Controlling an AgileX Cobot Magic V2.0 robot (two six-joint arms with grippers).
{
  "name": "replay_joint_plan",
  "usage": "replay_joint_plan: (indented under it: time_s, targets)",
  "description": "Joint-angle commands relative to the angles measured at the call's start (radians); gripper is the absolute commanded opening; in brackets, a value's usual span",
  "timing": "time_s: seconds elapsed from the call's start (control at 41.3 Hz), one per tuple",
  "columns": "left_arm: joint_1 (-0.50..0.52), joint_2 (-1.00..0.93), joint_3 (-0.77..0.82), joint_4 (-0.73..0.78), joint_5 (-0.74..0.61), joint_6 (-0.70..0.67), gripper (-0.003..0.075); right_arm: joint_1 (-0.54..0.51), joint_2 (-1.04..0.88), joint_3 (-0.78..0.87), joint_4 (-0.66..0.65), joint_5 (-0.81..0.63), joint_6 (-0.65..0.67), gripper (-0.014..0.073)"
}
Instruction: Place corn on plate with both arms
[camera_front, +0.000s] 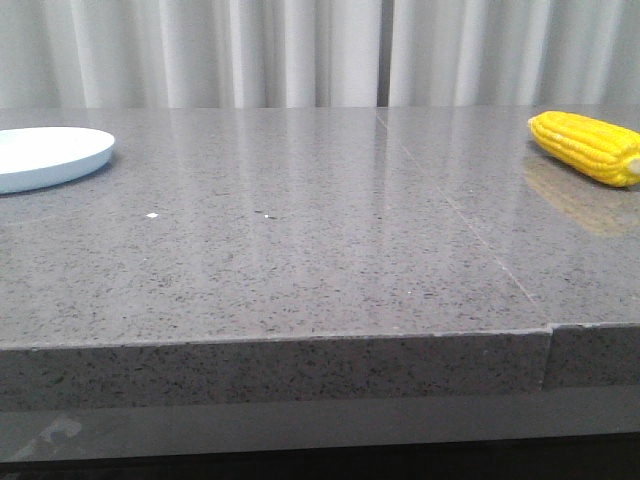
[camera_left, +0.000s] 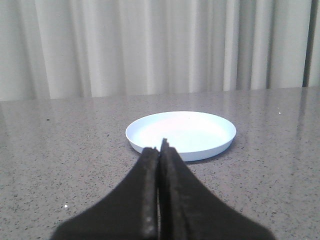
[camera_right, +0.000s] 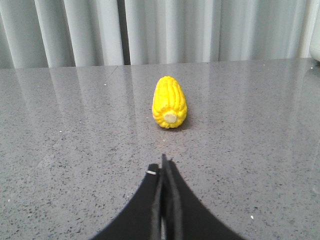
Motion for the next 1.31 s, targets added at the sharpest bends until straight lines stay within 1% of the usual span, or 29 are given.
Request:
replay_joint_plan:
  time_s: [0.0, 0.629, 0.726, 0.823, 0.92, 1.065, 1.21, 1.283]
  targets:
    - [-0.001, -0.018, 0.002, 0.000, -0.081, -0.009, -0.0020, -0.005, -0.012, -0.016, -0.002, -0.085, -0.003, -0.0068]
    - [-0.001, -0.018, 0.002, 0.000, -0.085, -0.009, -0.0020, -0.005, -0.012, -0.016, -0.002, -0.093, -0.003, -0.0068]
    - [-0.001, -0.018, 0.001, 0.000, -0.123, -0.009, -0.0020, -0.005, -0.012, -0.024, -0.001, -0.095, -0.003, -0.0068]
    - [-0.001, -0.018, -0.024, 0.000, -0.144, -0.009, -0.0020, -0.005, -0.012, -0.067, -0.001, -0.081, -0.003, -0.0068]
    - [-0.001, -0.018, -0.090, -0.007, -0.134, -0.009, -0.0020, -0.005, -0.011, -0.149, -0.001, -0.024, -0.003, -0.0068]
    - [-0.001, -0.011, -0.236, 0.000, -0.069, -0.009, -0.0020, -0.005, -0.009, -0.295, -0.003, 0.099, -0.003, -0.0068]
    - [-0.001, 0.046, -0.414, 0.000, 0.052, -0.009, -0.0020, -0.005, 0.045, -0.441, -0.003, 0.191, -0.004, -0.0068]
    - [-0.001, 0.094, -0.507, 0.000, 0.141, -0.009, -0.0020, -0.005, 0.100, -0.514, -0.003, 0.244, -0.006, -0.0068]
